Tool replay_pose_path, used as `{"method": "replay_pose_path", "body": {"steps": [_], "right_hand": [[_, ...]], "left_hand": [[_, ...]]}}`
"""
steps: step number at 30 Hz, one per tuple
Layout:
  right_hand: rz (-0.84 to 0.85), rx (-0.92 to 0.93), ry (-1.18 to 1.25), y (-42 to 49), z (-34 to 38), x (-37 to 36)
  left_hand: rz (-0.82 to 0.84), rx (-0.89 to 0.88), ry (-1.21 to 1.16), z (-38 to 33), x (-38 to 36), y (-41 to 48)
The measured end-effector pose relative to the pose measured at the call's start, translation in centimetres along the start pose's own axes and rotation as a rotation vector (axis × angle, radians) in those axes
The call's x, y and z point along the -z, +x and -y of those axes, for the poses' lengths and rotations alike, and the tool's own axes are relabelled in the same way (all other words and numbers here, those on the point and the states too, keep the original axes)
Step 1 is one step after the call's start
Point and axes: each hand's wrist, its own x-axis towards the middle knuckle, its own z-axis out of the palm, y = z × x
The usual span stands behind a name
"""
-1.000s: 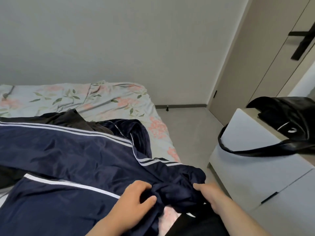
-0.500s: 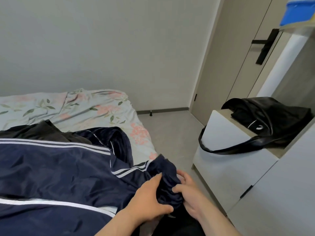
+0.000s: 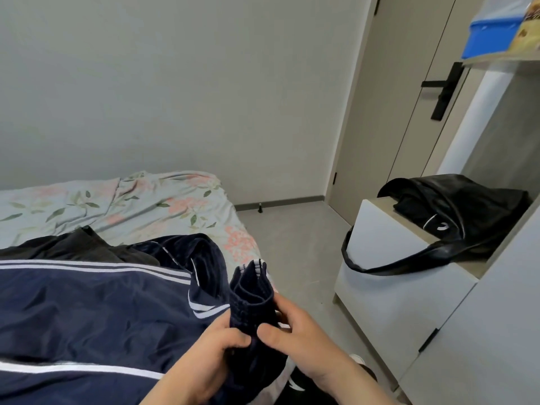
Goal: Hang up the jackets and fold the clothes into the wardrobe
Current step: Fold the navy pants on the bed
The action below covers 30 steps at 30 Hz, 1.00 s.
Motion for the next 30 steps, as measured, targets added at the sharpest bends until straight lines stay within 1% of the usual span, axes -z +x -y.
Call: {"method": "replay_pose_path", "body": {"steps": [2, 3, 4, 5, 6, 7, 8, 10, 11, 12, 13, 14, 15, 16, 17, 18, 20, 22, 23, 24, 27, 29, 30], "right_hand": [[-0.071, 0.004, -0.058, -0.3, 0.2, -0.3], [-0.104, -0.007, -0.051, -0.5, 0.2, -0.4], [-0.129, -0.014, -0.040, -0.6, 0.1, -0.4], [-0.151, -0.006, -0.003, -0.7, 0.1, -0.2], [-0.163, 0.013, 0.072, -0.8, 0.0, 0.0], [-0.167, 0.020, 0.197, -0.9, 0.1, 0.2], [-0.165, 0.012, 0.353, -1.1, 0.3, 0.6], [-0.111, -0.022, 0.628, -1.7, 0.9, 1.5], [-0.062, -0.016, 0.674, -2.0, 1.4, 2.0], [0.009, 0.006, 0.666, -2.4, 2.1, 2.3], [0.079, 0.042, 0.642, -2.6, 3.0, 2.5], [0.131, 0.078, 0.617, -2.7, 3.7, 2.5], [0.167, 0.107, 0.595, -2.9, 4.4, 2.3], [0.179, 0.122, 0.576, -3.0, 5.1, 2.1], [0.172, 0.108, 0.580, -3.1, 5.7, 1.9], [0.182, 0.088, 0.621, -3.1, 6.1, 1.9], [0.249, 0.063, 0.793, -3.2, 6.6, 1.8], [0.220, 0.027, 0.880, -3.0, 7.2, 1.5], [0.188, 0.010, 0.866, -2.9, 7.2, 1.3], [0.153, 0.022, 0.822, -2.8, 7.0, 1.0], [0.053, 0.165, 0.599, -2.3, 6.9, 0.0], [0.053, 0.176, 0.515, -2.1, 7.0, -0.3], [0.016, 0.169, 0.464, -1.9, 6.8, -0.2]], "left_hand": [[0.025, 0.029, 0.136, -0.3, -0.8, -0.1], [0.008, 0.054, 0.224, -0.5, -1.1, 0.0], [-0.004, 0.067, 0.346, -0.7, -1.3, 0.0], [-0.003, 0.045, 0.519, -1.0, -1.5, 0.0], [-0.003, 0.003, 0.703, -1.3, -1.5, 0.0], [-0.031, -0.047, 0.849, -1.9, -1.4, -0.1], [-0.092, -0.099, 0.918, -2.5, -1.2, 0.0], [-0.321, -0.205, 0.845, -3.9, -0.4, 0.4], [-0.389, -0.238, 0.798, -4.7, 0.0, 0.6], [-0.369, -0.236, 0.786, -5.6, 0.1, 0.9], [-0.272, -0.197, 0.803, -6.6, 0.0, 1.2], [-0.137, -0.164, 0.796, -7.4, -0.3, 1.4], [0.001, -0.146, 0.755, -7.8, -0.6, 1.6], [0.090, -0.133, 0.678, -8.1, -1.1, 1.5], [0.121, -0.113, 0.577, -8.2, -1.6, 1.4], [0.103, -0.101, 0.478, -8.0, -2.0, 1.3], [0.002, -0.119, 0.325, -7.4, -2.3, 1.2], [-0.085, -0.147, 0.227, -7.0, -2.5, 1.2], [-0.110, -0.162, 0.222, -6.9, -2.7, 1.2], [-0.135, -0.182, 0.266, -6.9, -3.1, 1.2], [-0.287, -0.244, 0.588, -7.2, -4.4, 1.3], [-0.381, -0.269, 0.719, -7.6, -5.2, 1.3], [-0.423, -0.285, 0.754, -7.8, -5.5, 1.3]]}}
